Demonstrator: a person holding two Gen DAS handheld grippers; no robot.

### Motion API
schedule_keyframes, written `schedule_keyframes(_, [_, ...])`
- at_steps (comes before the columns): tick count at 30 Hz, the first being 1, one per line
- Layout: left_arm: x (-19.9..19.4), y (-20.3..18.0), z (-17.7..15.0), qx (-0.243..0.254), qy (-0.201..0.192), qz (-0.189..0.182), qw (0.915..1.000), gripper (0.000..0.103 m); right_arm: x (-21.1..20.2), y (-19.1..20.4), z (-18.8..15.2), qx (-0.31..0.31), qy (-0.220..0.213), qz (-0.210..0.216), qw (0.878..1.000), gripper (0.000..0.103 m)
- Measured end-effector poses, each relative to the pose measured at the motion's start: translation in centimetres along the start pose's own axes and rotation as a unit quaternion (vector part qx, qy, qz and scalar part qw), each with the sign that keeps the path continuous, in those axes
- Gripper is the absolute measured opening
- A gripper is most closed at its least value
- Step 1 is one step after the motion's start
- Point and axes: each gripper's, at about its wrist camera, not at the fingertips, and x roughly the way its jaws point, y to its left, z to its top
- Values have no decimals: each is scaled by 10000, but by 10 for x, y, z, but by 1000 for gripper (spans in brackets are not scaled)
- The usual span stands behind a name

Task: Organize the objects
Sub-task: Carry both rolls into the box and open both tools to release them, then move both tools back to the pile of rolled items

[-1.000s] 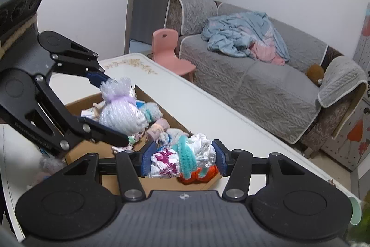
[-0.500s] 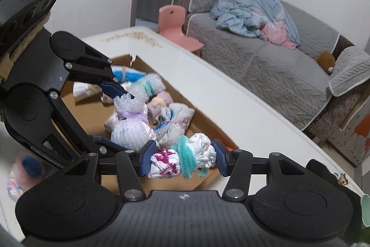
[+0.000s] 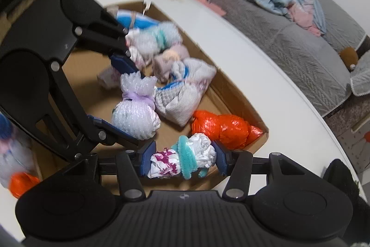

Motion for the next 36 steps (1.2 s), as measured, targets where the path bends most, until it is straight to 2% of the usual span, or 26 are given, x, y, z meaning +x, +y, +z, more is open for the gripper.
schedule_keyframes(6, [10, 1, 1, -44, 53, -108, 9999, 71, 4, -1, 0, -259, 194, -77, 9994, 52])
schedule_keyframes(9, [10, 2, 0, -119, 67, -173, 9998, 75, 4, -3, 2, -285, 180, -152, 9993, 62])
schedule_keyframes(13, [8, 1, -3, -148, 112, -168, 9997, 80, 3, -2, 4, -374, 182, -199, 9989, 68])
schedule_keyframes(18, [3, -2, -3, -156, 144, -137, 9997, 84, 0, 1, 3, -434, 187, -206, 9987, 72])
schedule_keyframes(27, [-2, -2, -5, -247, 164, -116, 9995, 86, -3, 5, 6, -421, 199, -254, 9986, 73])
schedule_keyframes(36, [-34, 6, -15, -496, -113, -50, 9987, 88, -20, 9, 2, -259, 30, -279, 9993, 79])
